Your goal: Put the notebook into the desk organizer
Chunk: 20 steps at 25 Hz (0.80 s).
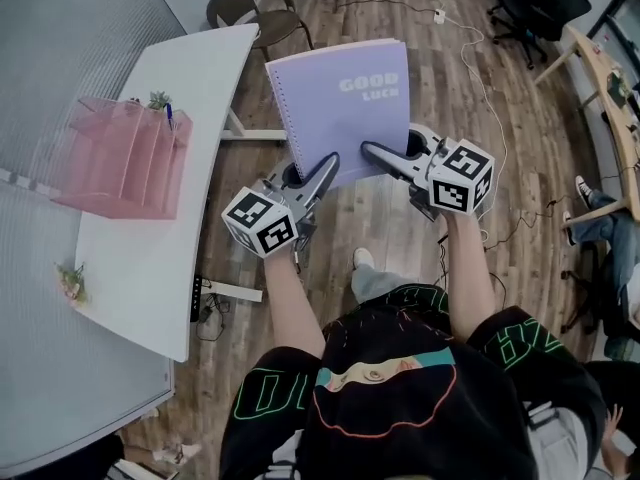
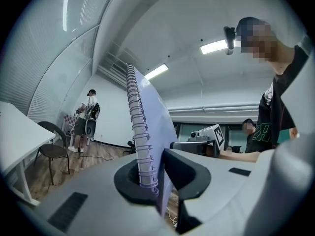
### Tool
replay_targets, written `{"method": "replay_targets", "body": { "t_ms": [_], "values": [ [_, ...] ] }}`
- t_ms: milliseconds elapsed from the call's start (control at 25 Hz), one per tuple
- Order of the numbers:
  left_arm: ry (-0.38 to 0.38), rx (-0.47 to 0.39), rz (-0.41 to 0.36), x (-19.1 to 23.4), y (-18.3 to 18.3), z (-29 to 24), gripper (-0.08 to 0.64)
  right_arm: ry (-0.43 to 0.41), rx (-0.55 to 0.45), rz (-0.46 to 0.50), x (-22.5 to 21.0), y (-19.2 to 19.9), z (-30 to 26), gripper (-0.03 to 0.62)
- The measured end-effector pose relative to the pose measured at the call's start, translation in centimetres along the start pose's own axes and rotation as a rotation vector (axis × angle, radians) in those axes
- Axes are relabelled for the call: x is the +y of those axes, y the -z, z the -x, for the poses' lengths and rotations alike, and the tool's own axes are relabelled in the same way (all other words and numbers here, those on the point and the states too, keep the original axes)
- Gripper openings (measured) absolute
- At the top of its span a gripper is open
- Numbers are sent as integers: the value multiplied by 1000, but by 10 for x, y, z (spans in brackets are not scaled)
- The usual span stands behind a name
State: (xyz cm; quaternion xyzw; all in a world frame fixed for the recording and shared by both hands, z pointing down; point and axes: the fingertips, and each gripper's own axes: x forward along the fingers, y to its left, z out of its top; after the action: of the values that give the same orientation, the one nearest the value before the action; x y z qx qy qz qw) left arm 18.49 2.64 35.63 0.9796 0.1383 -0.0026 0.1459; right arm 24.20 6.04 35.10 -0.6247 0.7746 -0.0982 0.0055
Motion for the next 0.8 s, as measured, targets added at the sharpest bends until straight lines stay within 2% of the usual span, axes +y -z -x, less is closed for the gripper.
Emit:
{"method": "replay_targets", "body": {
  "t_ms": [160, 320, 640, 800],
  "values": [
    [-22, 28, 6, 45, -9, -39, 49, -8, -5, -35, -57, -7, -23, 152],
    [-54, 37, -4, 80, -18, -56, 49, -36, -17, -55, -91, -13, -48, 153],
    [-126, 51, -10, 117, -27, -55, 51, -94, -14, -85, -111, -16, -86, 155],
    [-156, 50, 14, 137, -26, -47, 51, -109, 10, -102, -114, -11, -108, 155]
  ]
}}
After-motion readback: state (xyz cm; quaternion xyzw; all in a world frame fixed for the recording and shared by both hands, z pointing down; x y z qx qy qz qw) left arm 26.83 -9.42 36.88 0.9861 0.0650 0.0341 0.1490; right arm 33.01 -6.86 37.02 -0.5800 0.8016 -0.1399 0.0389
